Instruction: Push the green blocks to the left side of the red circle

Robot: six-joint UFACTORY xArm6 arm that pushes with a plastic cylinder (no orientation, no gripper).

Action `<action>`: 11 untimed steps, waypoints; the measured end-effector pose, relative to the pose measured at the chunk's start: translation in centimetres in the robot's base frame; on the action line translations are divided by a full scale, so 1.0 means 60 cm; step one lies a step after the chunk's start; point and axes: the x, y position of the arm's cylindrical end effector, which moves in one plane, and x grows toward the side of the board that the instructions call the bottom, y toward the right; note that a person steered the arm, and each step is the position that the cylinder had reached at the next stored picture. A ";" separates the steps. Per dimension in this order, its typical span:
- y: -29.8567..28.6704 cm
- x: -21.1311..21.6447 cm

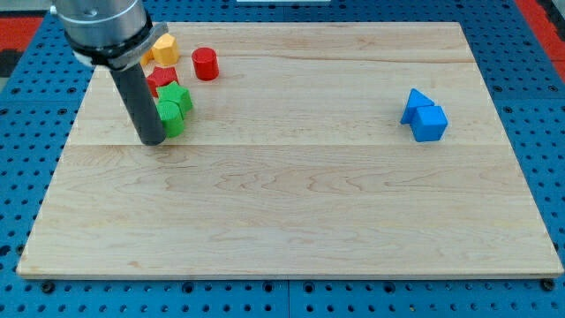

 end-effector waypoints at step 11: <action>0.197 -0.124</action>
